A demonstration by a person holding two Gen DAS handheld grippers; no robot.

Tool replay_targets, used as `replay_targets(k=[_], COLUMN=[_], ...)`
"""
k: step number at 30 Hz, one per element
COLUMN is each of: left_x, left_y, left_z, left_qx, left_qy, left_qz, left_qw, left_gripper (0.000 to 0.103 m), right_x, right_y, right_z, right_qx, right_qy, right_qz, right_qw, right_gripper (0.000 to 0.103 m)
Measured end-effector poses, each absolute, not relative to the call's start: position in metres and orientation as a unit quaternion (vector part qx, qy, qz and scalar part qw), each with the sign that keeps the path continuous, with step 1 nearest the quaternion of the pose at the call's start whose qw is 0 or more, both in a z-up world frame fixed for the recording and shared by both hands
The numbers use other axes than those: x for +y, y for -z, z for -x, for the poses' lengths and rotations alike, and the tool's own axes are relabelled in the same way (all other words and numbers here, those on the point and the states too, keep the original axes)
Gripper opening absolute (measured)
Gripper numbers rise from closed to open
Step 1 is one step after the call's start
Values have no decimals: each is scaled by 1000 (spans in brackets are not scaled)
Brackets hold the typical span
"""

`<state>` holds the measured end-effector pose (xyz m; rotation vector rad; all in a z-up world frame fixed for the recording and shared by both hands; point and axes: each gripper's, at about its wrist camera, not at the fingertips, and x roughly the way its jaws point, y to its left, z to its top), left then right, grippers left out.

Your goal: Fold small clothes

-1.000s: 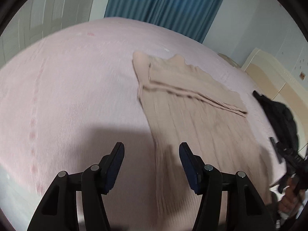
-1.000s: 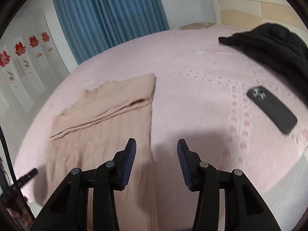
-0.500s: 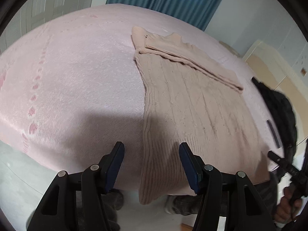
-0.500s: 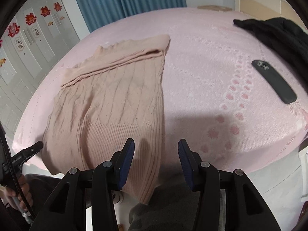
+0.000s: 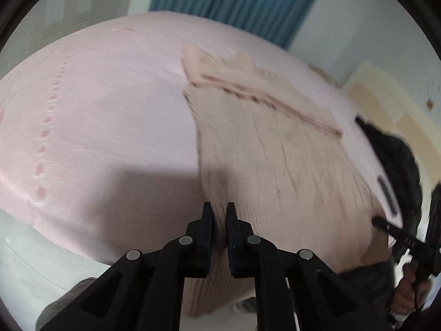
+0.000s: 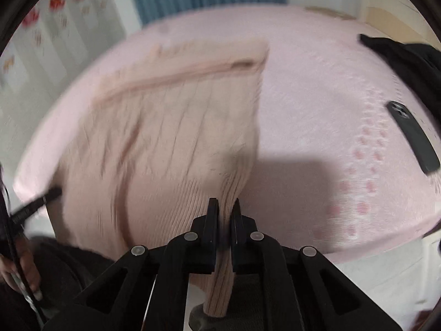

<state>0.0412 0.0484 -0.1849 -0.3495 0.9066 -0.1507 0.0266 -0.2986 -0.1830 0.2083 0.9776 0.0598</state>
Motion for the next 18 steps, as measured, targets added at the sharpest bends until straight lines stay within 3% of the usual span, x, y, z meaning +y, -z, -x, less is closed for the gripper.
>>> replay_targets(k=[5,8,11,14,18], left_x=[57,55,59,60,59], left_y=[192,197,198,199,205], left_z=[-40,-41,-37,-31,-21], left_qx=[454,473,474,475,490], left_qy=[86,84,103,109,125], left_qz=[186,182,203,212,231], left_qw=[867,858,851,847,831], left_gripper=[9,13,23,25,31], right_x=[-346,-337,-331,-333,-330], right_y=[200,199,199,201,201], right_z=[-25,-26,-23,-19,-10], right_qx=[491,498,502,507,506], right_qy=[-26,-29,-32,-39,-52], right_qz=[-212,-187,-175,-170,-166], right_qw=[845,846,846,844,844], right_gripper=[5,7,9,23,28])
